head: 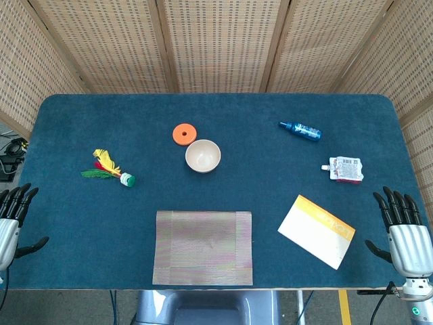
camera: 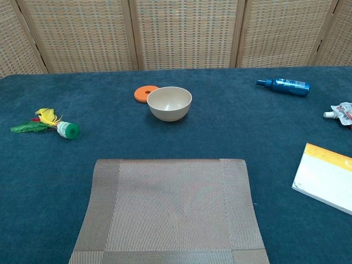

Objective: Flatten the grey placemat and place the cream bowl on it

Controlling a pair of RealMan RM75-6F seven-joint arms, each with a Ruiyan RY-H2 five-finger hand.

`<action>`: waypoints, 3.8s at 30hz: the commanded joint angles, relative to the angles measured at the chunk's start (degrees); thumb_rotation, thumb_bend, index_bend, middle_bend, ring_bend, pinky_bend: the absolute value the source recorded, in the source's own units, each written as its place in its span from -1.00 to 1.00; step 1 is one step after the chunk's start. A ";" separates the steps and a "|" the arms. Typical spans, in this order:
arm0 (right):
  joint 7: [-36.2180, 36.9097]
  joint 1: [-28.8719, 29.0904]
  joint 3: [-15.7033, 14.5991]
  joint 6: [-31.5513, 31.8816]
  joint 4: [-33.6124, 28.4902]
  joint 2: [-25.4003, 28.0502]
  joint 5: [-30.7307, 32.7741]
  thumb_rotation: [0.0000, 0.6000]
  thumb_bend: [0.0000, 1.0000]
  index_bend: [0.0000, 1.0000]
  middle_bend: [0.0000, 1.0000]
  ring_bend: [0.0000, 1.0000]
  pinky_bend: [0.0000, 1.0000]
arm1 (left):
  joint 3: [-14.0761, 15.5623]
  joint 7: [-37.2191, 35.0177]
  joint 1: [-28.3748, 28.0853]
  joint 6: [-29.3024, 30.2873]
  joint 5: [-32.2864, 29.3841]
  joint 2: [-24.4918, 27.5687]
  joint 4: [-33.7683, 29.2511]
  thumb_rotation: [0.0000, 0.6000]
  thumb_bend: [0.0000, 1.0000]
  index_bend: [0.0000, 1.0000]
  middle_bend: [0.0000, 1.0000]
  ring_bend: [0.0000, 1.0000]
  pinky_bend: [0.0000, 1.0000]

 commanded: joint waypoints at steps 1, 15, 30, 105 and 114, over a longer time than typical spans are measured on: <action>-0.14 0.03 0.03 -0.04 0.14 -0.13 0.02 1.00 -1.00 -0.93 -1.00 -1.00 -1.00 | 0.00 0.07 -0.07 -0.25 -0.13 -0.09 0.14 1.00 -1.00 -1.00 -1.00 -1.00 -1.00; 0.15 0.85 1.13 -2.18 1.24 -0.54 2.90 1.00 -1.00 -0.93 -1.00 -1.00 -1.00 | -5.61 1.08 -12.22 -13.71 -1.49 -6.07 4.07 1.00 -1.00 -1.00 -1.00 -1.00 -1.00; -1.33 1.94 3.18 -4.63 2.95 -1.42 7.73 1.00 -1.00 -0.92 -1.00 -1.00 -1.00 | -15.45 10.48 -41.72 -43.61 -12.24 -24.27 19.34 1.00 -0.89 -0.90 -1.00 -1.00 -1.00; -2.15 2.07 1.81 -3.36 0.52 -1.10 4.93 1.00 -1.00 -0.88 -1.00 -1.00 -1.00 | -12.32 -2.82 -32.76 -50.16 -33.70 -23.75 48.00 1.00 -0.93 -1.00 -1.00 -1.00 -1.00; -2.29 2.24 1.74 -3.77 0.62 -1.22 5.00 1.00 -1.00 -0.88 -1.00 -1.00 -1.00 | -12.11 -10.40 -28.68 -37.70 -23.92 -17.64 35.85 1.00 -1.00 -1.00 -1.00 -1.00 -1.00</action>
